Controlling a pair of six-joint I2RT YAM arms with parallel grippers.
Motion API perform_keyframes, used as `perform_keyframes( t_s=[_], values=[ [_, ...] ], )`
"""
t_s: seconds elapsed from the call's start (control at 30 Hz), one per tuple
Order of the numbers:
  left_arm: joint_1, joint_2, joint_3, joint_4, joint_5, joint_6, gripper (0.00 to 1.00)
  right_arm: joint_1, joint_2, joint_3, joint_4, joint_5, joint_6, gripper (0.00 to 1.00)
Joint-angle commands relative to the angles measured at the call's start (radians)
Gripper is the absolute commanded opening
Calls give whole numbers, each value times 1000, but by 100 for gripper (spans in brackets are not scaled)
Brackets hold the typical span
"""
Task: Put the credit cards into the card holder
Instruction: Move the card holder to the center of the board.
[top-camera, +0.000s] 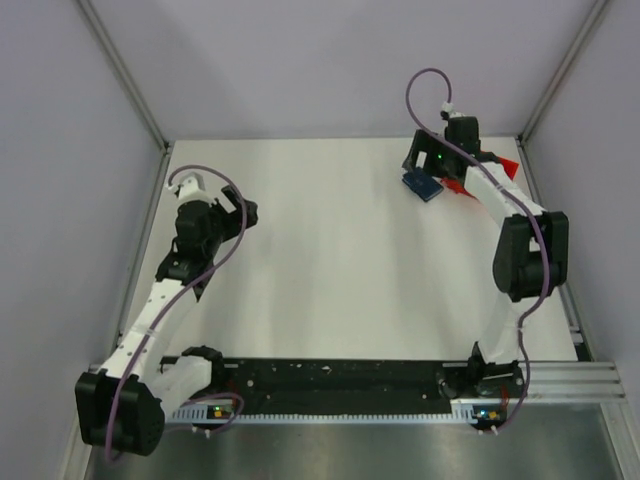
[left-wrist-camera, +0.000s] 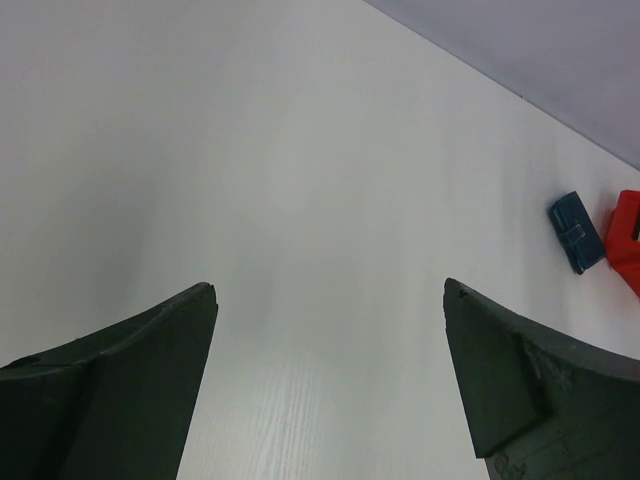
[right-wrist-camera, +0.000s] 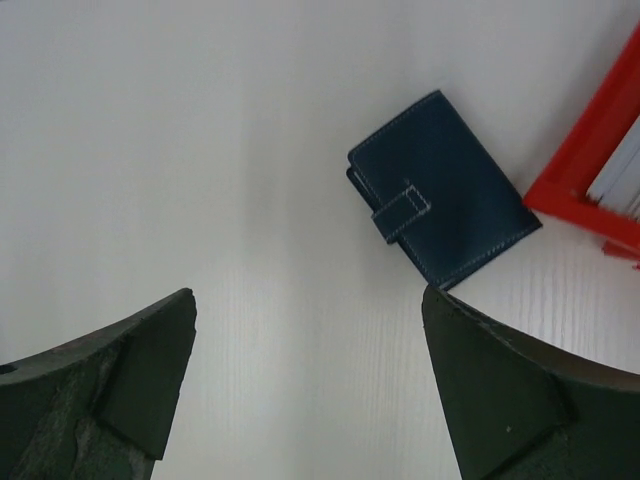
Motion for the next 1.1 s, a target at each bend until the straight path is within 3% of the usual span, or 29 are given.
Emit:
perform_keyframes(
  t_s=[0.0, 0.2, 0.37, 0.63, 0.8, 0.93, 1.07],
  values=[
    [2, -23, -29, 74, 83, 28, 98, 25, 174, 298, -141, 86, -55, 92],
    [-1, -21, -24, 103, 91, 56, 98, 25, 445, 565, -260, 140, -119, 93],
    [0, -21, -24, 103, 126, 63, 98, 25, 519, 587, -281, 162, -147, 93],
    [2, -18, -20, 88, 106, 90, 98, 67, 463, 411, -298, 220, -197, 96],
    [0, -21, -30, 88, 117, 86, 98, 123, 391, 265, -315, 350, -164, 96],
    [2, -32, -32, 59, 131, 86, 98, 166, 311, 130, -312, 332, -119, 83],
    [0, -44, -40, 54, 146, 85, 98, 248, 250, 16, -300, 454, -112, 74]
  ],
)
